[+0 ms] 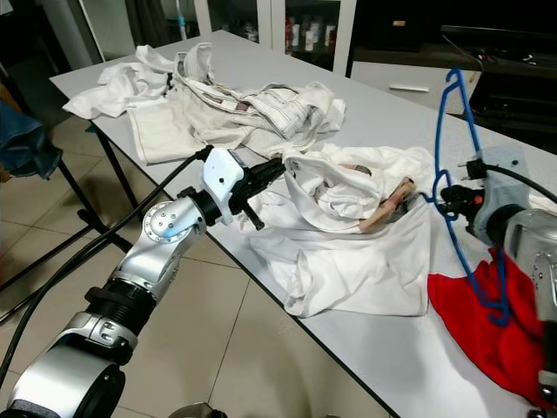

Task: Hang hanger

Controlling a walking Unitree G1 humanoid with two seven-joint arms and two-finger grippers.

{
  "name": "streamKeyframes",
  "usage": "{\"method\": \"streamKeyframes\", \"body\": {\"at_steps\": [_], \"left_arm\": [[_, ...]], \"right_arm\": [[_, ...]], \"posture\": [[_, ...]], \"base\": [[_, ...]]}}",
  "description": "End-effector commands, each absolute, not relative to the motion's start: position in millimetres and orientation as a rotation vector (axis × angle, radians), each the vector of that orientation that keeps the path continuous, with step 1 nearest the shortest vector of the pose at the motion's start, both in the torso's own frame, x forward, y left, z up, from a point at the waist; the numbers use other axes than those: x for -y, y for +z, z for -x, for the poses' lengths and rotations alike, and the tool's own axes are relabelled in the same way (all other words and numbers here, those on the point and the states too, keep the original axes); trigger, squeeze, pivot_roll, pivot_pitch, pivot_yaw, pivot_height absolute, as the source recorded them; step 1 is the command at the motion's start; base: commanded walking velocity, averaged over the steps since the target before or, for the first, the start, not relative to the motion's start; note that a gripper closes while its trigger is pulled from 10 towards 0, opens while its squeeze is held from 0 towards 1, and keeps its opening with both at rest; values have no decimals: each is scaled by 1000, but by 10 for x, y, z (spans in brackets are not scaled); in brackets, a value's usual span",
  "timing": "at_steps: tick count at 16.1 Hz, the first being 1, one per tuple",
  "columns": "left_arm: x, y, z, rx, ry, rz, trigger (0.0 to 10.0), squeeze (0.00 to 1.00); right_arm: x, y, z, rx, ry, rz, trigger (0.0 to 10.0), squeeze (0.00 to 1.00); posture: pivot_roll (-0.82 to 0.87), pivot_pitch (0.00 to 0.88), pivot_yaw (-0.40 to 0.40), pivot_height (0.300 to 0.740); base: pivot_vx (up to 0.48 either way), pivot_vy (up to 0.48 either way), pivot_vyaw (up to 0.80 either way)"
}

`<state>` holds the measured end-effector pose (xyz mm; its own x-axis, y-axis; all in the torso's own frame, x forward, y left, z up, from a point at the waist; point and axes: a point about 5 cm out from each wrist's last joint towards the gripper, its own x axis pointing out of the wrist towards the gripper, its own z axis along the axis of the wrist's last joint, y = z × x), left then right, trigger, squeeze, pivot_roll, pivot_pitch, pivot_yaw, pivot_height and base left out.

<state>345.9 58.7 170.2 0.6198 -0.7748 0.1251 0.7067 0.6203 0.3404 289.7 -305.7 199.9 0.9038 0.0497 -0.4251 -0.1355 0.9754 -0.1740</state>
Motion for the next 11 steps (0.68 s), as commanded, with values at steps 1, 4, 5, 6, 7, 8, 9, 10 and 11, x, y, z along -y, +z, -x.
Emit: {"method": "streamKeyframes", "body": {"at_steps": [1,4,5,6,7,8,9,10,11], "left_arm": [[-600,1746,-3487,285,-846,-288,10000,0],[-585,1760,-3498,287,-845,-293,10000,0],[-586,1756,-3500,284,-845,-295,10000,0],[-585,1753,-3498,283,-845,-296,10000,0],[-587,1746,-3495,281,-846,-298,10000,0],[-588,1742,-3495,280,-846,-300,10000,0],[-588,1742,-3495,280,-846,-300,10000,0],[-591,1745,-3500,280,-843,-301,10000,0],[-592,1749,-3504,281,-839,-302,10000,0]], "right_arm": [[3018,2045,-2869,-433,156,300,10000,0],[2985,2033,-2811,-483,241,436,10000,0],[2993,2061,-2818,-480,240,487,10000,0],[3002,2081,-2827,-476,233,493,10000,0],[2985,2137,-2811,-465,290,505,10000,0],[2957,2169,-2794,-454,347,505,10000,0],[2957,2169,-2794,-454,347,505,10000,0],[2914,2226,-2827,-403,375,433,10000,0],[2913,2294,-2888,-342,344,333,10000,0]], "posture": [[-46,0,38,723],[-47,0,40,723],[-45,0,42,723],[-44,0,43,723],[-45,0,44,723],[-45,0,42,723],[-45,0,42,723],[-46,0,39,723],[-45,0,37,723]], "base": [[0,0,0],[0,0,0],[0,0,0],[0,0,0],[0,0,0],[0,0,0],[0,0,0],[0,0,0],[0,0,0]]}}
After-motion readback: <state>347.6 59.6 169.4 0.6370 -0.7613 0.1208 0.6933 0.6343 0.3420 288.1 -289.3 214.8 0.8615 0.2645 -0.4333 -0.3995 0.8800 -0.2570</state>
